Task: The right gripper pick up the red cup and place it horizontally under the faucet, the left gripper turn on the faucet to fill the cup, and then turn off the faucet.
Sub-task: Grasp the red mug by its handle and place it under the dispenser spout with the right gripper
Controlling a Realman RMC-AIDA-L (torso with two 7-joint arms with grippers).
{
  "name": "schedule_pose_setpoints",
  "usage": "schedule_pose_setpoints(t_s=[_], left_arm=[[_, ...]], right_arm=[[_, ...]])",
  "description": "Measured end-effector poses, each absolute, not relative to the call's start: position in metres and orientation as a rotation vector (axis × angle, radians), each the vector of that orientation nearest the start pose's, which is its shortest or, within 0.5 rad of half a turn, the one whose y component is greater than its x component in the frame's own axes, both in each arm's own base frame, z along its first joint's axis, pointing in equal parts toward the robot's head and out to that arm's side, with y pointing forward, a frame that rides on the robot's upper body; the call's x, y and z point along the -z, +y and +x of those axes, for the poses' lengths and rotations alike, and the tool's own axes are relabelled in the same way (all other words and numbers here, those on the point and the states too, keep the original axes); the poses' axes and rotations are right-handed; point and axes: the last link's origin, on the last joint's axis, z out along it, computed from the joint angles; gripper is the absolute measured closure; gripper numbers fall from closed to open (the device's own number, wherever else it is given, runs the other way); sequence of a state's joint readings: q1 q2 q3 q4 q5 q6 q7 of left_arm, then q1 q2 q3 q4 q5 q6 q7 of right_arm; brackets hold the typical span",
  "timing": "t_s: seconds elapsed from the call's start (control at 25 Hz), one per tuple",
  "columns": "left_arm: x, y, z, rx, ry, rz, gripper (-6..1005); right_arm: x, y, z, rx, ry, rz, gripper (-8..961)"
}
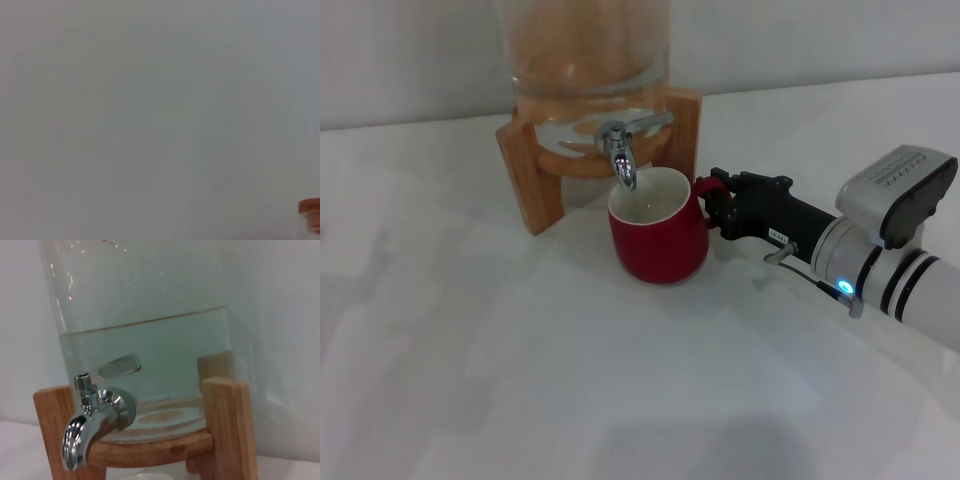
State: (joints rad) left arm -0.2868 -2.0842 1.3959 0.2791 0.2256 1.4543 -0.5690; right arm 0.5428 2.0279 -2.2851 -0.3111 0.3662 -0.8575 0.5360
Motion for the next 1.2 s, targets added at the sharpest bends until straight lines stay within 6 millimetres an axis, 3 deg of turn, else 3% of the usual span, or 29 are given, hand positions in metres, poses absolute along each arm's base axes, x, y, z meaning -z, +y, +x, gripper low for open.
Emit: schedule_pose_setpoints(t_s=[0.32,0.84,1.2], left_arm=[[-0.0283,0.2984,-0.3083,1.15,-0.469,-1.594,124],[-0.0271,0.2985,-0.307,1.153,-0.467,-1.604,124],[-0.0267,0.2983,-0.3071,1.153,-0.468,-1.605,123]], right_arm=[[0.073,0.3617,0.2726,-0.728,0.708,-2.087,756],[0.0741,0.3617,0.2762,-0.702,0.725,-2.086,649],[0.0773,0.3617,0.2733,-0.696,0.719,-2.105,635]])
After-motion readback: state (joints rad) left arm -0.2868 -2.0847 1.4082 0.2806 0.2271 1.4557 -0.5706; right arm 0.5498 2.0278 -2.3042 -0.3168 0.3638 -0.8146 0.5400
